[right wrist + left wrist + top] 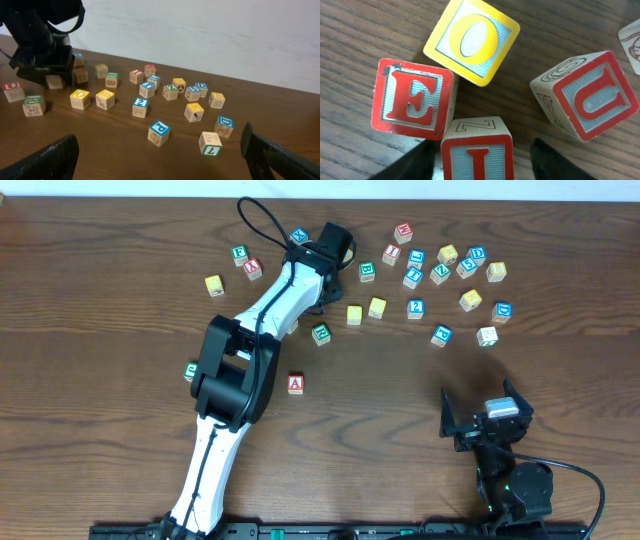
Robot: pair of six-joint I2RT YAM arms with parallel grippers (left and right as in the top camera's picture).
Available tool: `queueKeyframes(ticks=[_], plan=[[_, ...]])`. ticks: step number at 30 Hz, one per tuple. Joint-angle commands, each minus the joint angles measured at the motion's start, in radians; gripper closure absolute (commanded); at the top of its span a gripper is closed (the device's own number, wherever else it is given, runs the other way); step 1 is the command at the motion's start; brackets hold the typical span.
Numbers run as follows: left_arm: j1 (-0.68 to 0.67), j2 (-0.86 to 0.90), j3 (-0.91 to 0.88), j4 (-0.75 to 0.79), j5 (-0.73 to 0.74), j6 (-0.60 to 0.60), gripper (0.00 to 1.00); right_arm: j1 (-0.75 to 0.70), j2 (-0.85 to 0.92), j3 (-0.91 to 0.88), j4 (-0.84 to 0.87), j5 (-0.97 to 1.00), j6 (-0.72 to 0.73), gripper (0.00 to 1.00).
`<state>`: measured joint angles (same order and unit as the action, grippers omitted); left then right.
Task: Spell out AI2
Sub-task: 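Close the left gripper on the red I block, then lift the I block and carry it toward the A block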
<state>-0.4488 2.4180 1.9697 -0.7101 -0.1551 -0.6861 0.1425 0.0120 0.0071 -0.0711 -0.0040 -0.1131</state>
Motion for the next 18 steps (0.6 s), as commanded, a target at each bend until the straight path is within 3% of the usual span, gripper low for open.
queueKeyframes(ticks=[1, 18], plan=[[0.001, 0.011, 0.011, 0.002, 0.004, -0.002, 0.46, -0.008, -0.005, -0.002, -0.004, 0.005, 0.011, 0.01], [0.001, 0.004, 0.014, -0.011, 0.005, 0.013, 0.47, -0.008, -0.005, -0.002, -0.004, 0.005, 0.011, 0.01]])
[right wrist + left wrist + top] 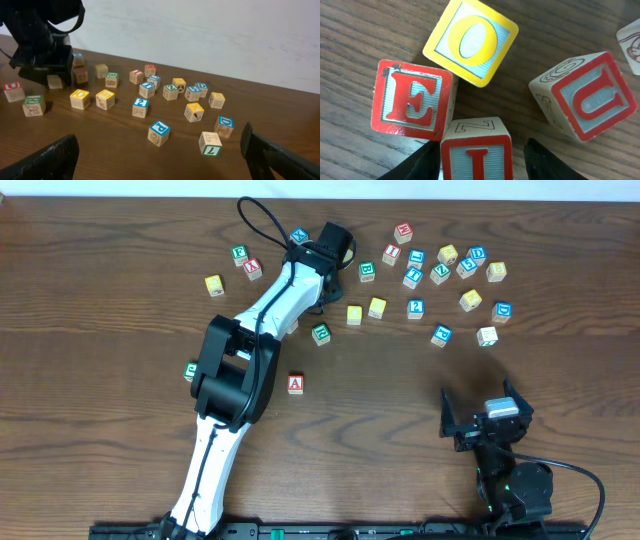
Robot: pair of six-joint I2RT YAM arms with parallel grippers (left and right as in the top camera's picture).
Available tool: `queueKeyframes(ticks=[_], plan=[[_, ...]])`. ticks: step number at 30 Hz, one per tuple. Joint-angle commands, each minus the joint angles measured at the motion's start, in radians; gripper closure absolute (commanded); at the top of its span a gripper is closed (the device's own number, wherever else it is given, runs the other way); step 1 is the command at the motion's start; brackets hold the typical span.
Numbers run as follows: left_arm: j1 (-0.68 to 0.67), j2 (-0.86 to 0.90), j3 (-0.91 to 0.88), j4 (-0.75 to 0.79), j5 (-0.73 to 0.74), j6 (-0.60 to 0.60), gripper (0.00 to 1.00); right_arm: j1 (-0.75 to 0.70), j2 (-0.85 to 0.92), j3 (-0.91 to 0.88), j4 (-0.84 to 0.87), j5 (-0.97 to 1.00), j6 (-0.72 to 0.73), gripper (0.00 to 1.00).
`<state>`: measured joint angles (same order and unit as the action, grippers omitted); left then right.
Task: Spell out AI2
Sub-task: 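Lift the I block and carry it toward the A block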
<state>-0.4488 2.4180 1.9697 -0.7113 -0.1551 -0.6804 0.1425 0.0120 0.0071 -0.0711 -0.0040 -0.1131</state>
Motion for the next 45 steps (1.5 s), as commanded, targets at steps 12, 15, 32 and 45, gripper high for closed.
queueKeyframes(ticks=[12, 15, 32, 45], plan=[[0.017, -0.004, 0.052, -0.036, 0.005, 0.011, 0.47, -0.008, -0.005, -0.002, -0.004, 0.004, 0.011, 0.01], [0.033, -0.004, 0.052, -0.04, 0.017, 0.014, 0.47, -0.008, -0.005, -0.002, -0.004, 0.005, 0.011, 0.01], [0.06, -0.004, 0.052, -0.043, 0.085, 0.034, 0.51, -0.008, -0.005, -0.002, -0.004, 0.004, 0.011, 0.01], [0.06, -0.004, 0.052, -0.055, 0.096, 0.033, 0.66, -0.008, -0.005, -0.002, -0.004, 0.005, 0.011, 0.01]])
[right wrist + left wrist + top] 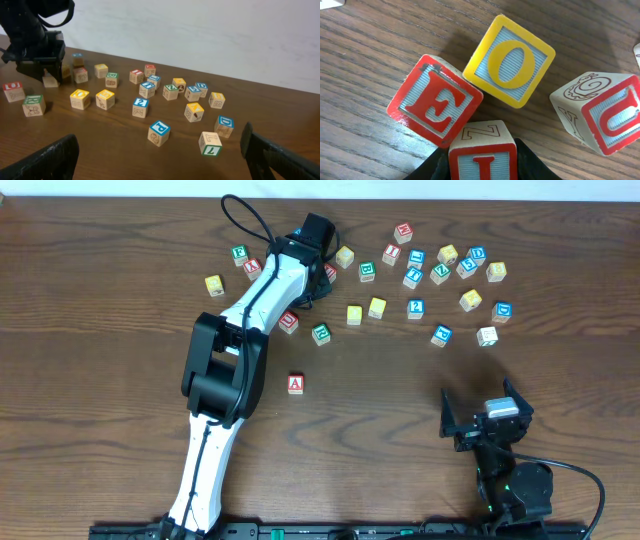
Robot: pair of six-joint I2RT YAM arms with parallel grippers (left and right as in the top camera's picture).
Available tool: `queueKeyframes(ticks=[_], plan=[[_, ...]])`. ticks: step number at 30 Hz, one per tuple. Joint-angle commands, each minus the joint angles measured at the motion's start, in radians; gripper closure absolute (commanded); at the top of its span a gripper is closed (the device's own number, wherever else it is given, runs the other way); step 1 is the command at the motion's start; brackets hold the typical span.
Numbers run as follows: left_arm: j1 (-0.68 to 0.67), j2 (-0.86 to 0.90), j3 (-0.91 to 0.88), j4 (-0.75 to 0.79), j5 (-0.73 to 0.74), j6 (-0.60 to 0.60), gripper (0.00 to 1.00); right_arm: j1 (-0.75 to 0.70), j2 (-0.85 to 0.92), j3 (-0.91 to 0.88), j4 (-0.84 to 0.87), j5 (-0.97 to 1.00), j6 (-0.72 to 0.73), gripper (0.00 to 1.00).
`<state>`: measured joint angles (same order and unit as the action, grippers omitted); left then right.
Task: Spell out AI2
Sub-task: 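Lift the I block and carry it toward the A block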
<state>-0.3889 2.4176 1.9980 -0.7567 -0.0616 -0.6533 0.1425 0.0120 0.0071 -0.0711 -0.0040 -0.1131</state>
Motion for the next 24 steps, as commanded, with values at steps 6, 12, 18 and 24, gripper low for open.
queueKeyframes(ticks=[6, 12, 18, 24], plan=[[0.0, -0.003, 0.024, -0.021, 0.002, 0.006, 0.66, -0.008, -0.005, -0.002, -0.004, 0.004, 0.011, 0.01], [0.0, -0.003, 0.024, -0.032, 0.002, 0.006, 0.68, -0.008, -0.005, -0.002, -0.004, 0.004, 0.011, 0.01], [0.0, -0.012, 0.024, -0.032, 0.002, 0.006, 0.7, -0.008, -0.005, -0.002, -0.004, 0.005, 0.011, 0.01], [0.0, -0.053, 0.024, -0.031, 0.002, 0.034, 0.71, -0.008, -0.005, -0.002, -0.004, 0.005, 0.011, 0.01]])
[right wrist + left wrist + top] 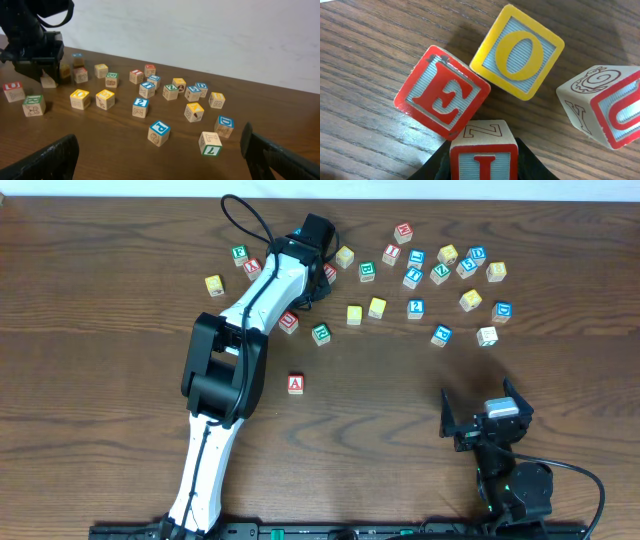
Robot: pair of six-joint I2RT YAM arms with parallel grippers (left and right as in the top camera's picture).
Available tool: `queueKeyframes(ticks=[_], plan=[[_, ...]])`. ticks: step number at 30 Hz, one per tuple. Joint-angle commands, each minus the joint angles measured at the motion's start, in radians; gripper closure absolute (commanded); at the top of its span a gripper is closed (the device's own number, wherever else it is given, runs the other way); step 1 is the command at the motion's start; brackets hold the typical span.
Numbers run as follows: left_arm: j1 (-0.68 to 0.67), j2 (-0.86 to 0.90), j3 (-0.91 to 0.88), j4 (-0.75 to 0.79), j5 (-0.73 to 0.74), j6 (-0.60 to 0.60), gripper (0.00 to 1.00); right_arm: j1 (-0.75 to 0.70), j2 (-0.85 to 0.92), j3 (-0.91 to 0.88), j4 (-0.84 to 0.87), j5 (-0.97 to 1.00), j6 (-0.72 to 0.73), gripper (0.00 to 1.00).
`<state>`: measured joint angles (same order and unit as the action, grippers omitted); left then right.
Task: Spell out AI2
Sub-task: 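Lift the I block and carry it toward the A block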
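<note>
In the left wrist view my left gripper is shut on a red I block, its black fingers pressed against both sides. A red E block touches the I block's upper left corner, with a yellow O block beyond it. The red A block lies alone at mid-table. The blue 2 block sits among the scattered blocks, also seen as the blue 2 block. My right gripper is open and empty, low at the near right, far from every block.
A red U block lies right of the left gripper. Several lettered blocks are scattered along the far side, among them a blue P block and a green 7 block. The left arm stretches diagonally across the table's left half.
The left gripper stays shut on the I block. In the left wrist view the E and O blocks sit slightly higher and further right. The right arm has not moved.
At first my left gripper stood open with its fingers wide on either side of the I block. Soon after, the fingers were closer. Later they were shut on the I block, the wrist had shifted left and the E block had turned. The grip holds now.
</note>
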<state>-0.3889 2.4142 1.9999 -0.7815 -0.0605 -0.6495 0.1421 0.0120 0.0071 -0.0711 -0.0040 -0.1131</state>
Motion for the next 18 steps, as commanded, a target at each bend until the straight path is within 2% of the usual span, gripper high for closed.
queueKeyframes(ticks=[1, 18], plan=[[0.0, -0.059, 0.023, -0.006, 0.001, 0.041, 0.71, -0.008, -0.005, -0.002, -0.004, 0.004, 0.011, 0.01], [-0.021, -0.298, 0.022, -0.09, 0.001, 0.137, 0.79, -0.008, -0.005, -0.002, -0.004, 0.005, 0.011, 0.01]])
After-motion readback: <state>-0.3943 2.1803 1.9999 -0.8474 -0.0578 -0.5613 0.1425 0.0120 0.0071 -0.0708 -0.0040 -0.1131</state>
